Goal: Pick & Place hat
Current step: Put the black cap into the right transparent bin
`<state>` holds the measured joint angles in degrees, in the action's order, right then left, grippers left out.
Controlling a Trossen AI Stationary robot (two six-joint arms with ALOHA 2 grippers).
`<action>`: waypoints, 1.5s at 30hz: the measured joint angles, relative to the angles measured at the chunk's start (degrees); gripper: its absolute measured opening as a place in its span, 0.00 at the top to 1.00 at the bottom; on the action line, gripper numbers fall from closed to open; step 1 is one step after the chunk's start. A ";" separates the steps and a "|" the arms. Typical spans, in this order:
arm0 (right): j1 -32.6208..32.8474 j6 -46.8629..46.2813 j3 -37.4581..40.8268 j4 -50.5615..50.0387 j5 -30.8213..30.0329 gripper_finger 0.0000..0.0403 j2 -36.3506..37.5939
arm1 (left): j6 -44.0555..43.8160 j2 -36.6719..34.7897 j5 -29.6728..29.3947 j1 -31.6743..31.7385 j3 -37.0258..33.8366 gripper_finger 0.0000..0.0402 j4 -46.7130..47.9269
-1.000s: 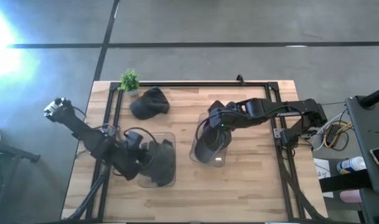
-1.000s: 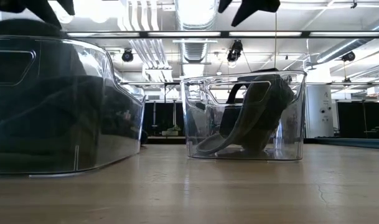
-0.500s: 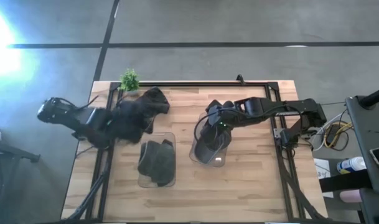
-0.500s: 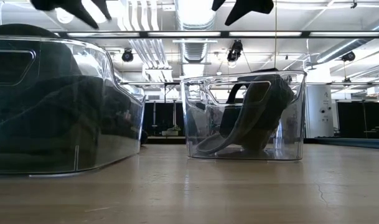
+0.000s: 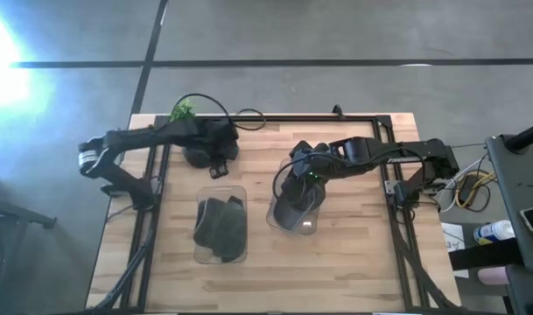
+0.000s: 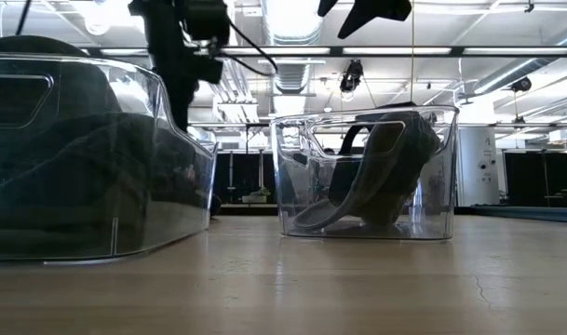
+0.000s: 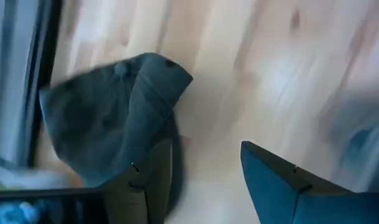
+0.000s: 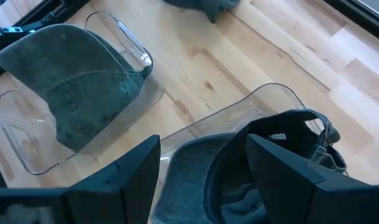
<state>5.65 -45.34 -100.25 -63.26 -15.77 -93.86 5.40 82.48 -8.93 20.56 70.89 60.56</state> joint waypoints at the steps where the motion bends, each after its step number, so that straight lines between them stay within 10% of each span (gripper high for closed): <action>1: 0.00 -0.08 0.00 -0.01 0.00 0.42 0.00 | 5.65 1.14 -0.35 0.52 0.00 0.54 0.02; 8: 0.00 -1.02 0.00 -0.31 -0.08 0.42 0.00 | 30.49 7.03 -2.66 5.60 0.00 0.54 -0.25; 29: -0.56 -1.14 0.00 -1.19 -0.87 0.42 0.00 | 39.00 18.90 3.89 16.09 -0.02 0.55 -7.24; 39: -0.57 -0.98 0.00 -2.97 -0.85 0.42 0.00 | 34.80 19.79 0.35 15.84 -0.04 0.96 -7.52; 45: -0.57 -1.03 0.00 -2.98 -0.85 0.42 0.00 | 28.78 16.90 2.61 15.84 0.58 0.99 -7.23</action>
<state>5.08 -46.37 -100.25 -66.25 -16.62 -93.86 34.18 99.38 -6.31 36.40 71.47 53.32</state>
